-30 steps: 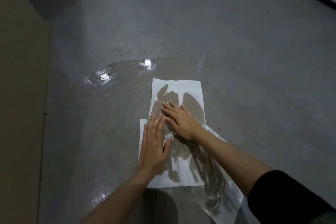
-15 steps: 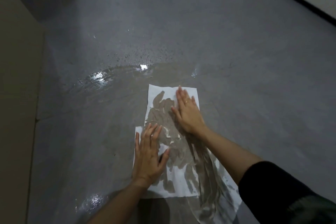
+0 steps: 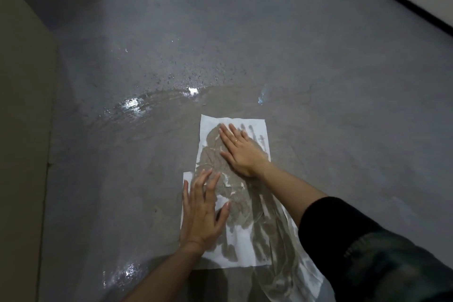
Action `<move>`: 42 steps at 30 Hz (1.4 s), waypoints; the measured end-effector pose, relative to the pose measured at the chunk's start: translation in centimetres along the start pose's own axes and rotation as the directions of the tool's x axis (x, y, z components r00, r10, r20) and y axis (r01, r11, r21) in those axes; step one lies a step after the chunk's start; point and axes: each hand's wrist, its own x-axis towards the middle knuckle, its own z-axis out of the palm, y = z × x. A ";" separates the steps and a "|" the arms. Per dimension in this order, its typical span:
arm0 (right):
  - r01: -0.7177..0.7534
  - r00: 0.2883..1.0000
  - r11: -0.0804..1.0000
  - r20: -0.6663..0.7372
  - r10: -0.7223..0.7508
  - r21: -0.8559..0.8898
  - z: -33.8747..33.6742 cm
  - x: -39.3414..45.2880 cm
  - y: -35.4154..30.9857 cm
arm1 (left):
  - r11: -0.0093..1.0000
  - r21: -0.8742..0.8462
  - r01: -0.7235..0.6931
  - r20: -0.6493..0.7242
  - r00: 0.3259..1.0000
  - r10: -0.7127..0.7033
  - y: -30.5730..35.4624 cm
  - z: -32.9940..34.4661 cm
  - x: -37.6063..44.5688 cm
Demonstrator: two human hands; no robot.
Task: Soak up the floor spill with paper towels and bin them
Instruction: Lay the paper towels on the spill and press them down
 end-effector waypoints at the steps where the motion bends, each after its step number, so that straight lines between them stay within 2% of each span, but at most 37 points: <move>1: -0.014 1.000 1.000 0.015 0.014 0.000 0.3 0.0 0.2 | 1.000 -0.001 0.001 -0.003 1.000 -0.001 0.0 0.0 -0.1; 3: -0.025 0.999 0.998 0.046 0.023 0.052 -0.2 0.4 0.4 | 1.000 -0.001 0.005 -0.004 1.000 -0.005 0.0 0.0 -0.1; 4: -0.032 0.998 0.989 0.050 0.025 0.141 -0.8 0.8 0.4 | 1.000 -0.002 0.008 -0.001 1.000 -0.008 0.0 0.0 -0.1; 6: -0.078 0.996 0.934 -0.020 0.091 0.347 -1.6 1.1 0.7 | 1.000 -0.002 0.011 0.007 1.000 -0.011 -0.1 0.1 -0.2; 7: -0.112 0.986 0.921 -0.075 0.150 0.374 -1.6 1.0 1.0 | 1.000 0.003 0.011 0.009 1.000 -0.011 -0.1 0.2 -0.2; 10: -0.300 0.930 0.925 -0.145 0.338 0.233 0.1 -0.7 1.3 | 1.000 0.009 0.007 0.017 1.000 -0.007 -0.2 0.2 -0.1; 12: -0.349 0.920 0.928 -0.138 0.366 0.132 1.2 -1.3 1.5 | 1.000 0.020 0.010 0.024 1.000 -0.011 -0.2 0.2 -0.1; 15: -0.373 0.908 0.902 -0.113 0.403 0.218 0.7 -0.8 1.2 | 1.000 0.014 0.014 0.024 1.000 -0.014 -0.2 0.2 -0.2; 17: -0.364 0.881 0.877 -0.188 0.433 0.314 -0.3 -0.3 0.6 | 1.000 0.010 0.013 0.036 0.999 -0.013 -0.1 0.2 -0.2; 19: -0.232 0.933 0.943 -0.220 0.285 0.238 -1.0 0.4 -0.3 | 0.999 0.036 -0.002 0.037 0.999 0.001 -0.2 0.2 -0.1; 21: -0.060 0.994 0.990 -0.078 0.071 0.126 -0.9 1.2 -1.2 | 1.000 0.031 -0.002 0.038 0.999 0.001 -0.2 0.4 -0.1; 22: -0.021 1.000 0.995 0.008 0.020 0.098 -0.7 1.4 -1.5 | 1.000 0.024 0.007 0.034 0.999 -0.008 -0.2 0.3 -0.1; 25: -0.015 0.998 0.998 0.065 0.012 0.056 -1.0 2.0 -1.6 | 0.999 0.032 0.020 0.025 0.999 -0.021 0.0 0.3 -0.1; 29: 0.045 0.998 0.989 -0.048 -0.052 -0.139 -2.6 3.5 -1.6 | 0.999 0.042 0.035 0.031 0.999 -0.036 -0.1 0.4 -0.2; 32: 0.077 0.994 0.996 0.085 -0.072 -0.050 -1.1 3.4 -2.5 | 0.998 0.051 0.039 0.024 0.999 -0.041 -0.1 0.3 -0.1; 34: 0.052 0.992 0.999 0.115 -0.051 -0.004 -0.5 3.1 -2.7 | 0.998 0.048 0.045 0.024 0.999 -0.047 0.0 0.2 -0.1; 36: 0.047 0.997 0.999 0.058 -0.045 -0.028 -1.4 3.7 -2.7 | 0.997 0.056 0.056 0.029 0.998 -0.058 0.1 0.1 -0.1; 38: 0.087 0.995 0.989 -0.033 -0.091 -0.117 -2.3 4.4 -2.5 | 0.997 0.053 0.064 0.033 0.997 -0.066 0.0 0.2 -0.2; 39: 0.113 0.992 0.983 -0.036 -0.119 -0.148 -2.3 4.4 -2.5 | 0.996 0.057 0.067 0.032 0.997 -0.069 0.0 0.2 -0.2; 42: 0.117 0.989 0.984 0.108 -0.104 -0.131 -0.7 3.7 -2.2 | 0.994 0.077 0.082 0.026 0.996 -0.084 0.0 0.3 -0.1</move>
